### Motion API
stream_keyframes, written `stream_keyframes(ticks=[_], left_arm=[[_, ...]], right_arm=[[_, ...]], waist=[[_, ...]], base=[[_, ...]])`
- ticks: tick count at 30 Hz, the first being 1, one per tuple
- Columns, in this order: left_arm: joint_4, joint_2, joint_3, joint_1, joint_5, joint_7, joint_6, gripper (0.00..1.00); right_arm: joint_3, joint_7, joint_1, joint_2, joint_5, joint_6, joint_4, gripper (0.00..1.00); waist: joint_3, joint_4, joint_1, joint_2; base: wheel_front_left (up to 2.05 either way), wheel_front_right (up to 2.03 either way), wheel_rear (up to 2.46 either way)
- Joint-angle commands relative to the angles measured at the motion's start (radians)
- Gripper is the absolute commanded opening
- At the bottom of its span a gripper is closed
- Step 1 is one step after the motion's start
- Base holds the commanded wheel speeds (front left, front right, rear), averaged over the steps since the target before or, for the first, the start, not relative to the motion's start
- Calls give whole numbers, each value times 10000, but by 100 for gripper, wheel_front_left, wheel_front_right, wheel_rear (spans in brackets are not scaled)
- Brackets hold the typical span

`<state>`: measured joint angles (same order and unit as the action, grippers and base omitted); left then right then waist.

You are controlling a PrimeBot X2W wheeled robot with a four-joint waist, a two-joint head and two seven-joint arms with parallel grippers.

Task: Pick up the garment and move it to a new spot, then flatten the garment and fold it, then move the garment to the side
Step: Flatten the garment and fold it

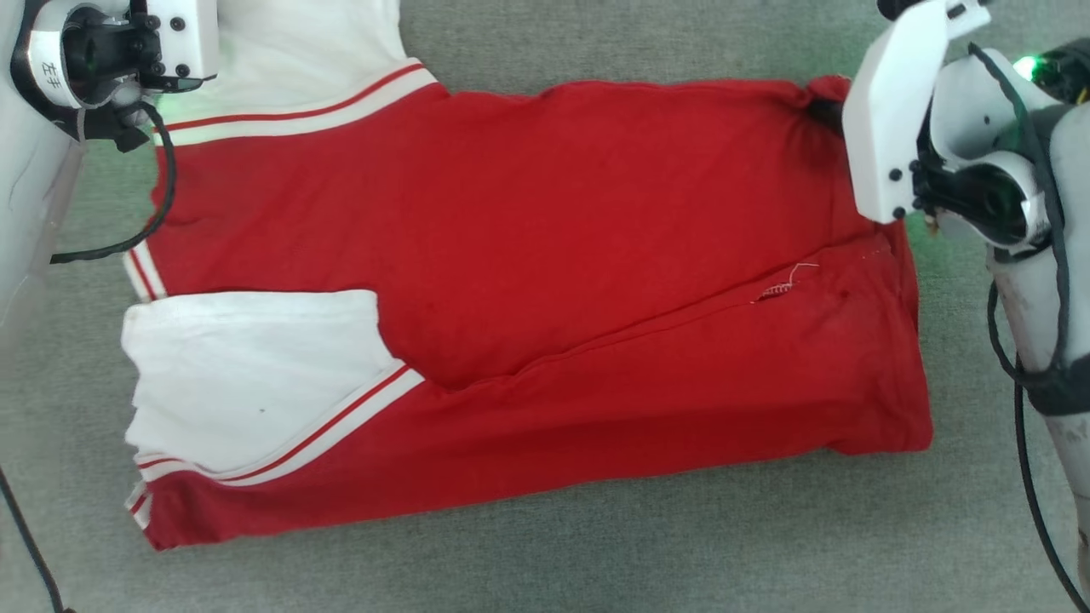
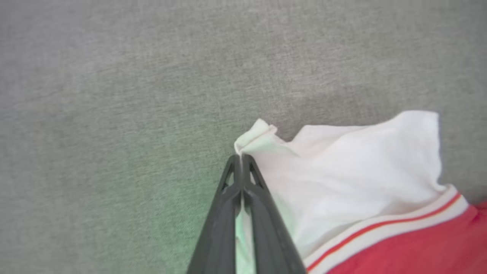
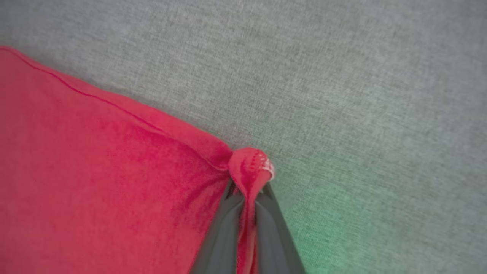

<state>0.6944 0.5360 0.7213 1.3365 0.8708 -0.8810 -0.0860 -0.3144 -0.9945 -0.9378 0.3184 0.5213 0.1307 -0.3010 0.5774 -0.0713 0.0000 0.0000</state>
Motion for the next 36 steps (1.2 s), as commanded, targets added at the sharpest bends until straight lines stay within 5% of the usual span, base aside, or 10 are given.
stream_keyframes(ticks=[1, 8, 14, 20, 28, 36], left_arm=[[-31, -20, -16, 0, 50, 17, 61, 0], [-663, 149, 62, -118, 77, -31, 246, 0], [-2293, 755, 208, -739, 36, -470, -77, 0], [-4938, 1690, 137, -1887, 169, -927, -1007, 0], [-8715, 3137, 164, -4072, 347, -1617, -2818, 0], [-10133, 3727, 318, -6090, 779, -1444, -3858, 0]], right_arm=[[-58, -94, 326, 23, 19, 1, -81, 0], [212, -32, 891, 644, 283, 1, 1056, 0], [646, -75, 1801, 1265, 449, -1, 2333, 0], [1402, -426, 2916, 1607, 700, -1, 3755, 0], [2517, -1278, 4706, 1439, 547, 1, 5848, 0], [3411, -1759, 6622, 741, 338, -1, 6708, 0]], waist=[[-106, 98, 0, 0], [-548, 481, 0, 0], [-944, 782, 0, 0], [-1309, 1040, 0, 0], [-1650, 1237, 0, 0], [-1749, 1346, 0, 0]], base=[[0, 0, 0], [0, 0, 0], [0, 0, 0], [0, 0, 0], [0, 0, 0], [0, 0, 0]])
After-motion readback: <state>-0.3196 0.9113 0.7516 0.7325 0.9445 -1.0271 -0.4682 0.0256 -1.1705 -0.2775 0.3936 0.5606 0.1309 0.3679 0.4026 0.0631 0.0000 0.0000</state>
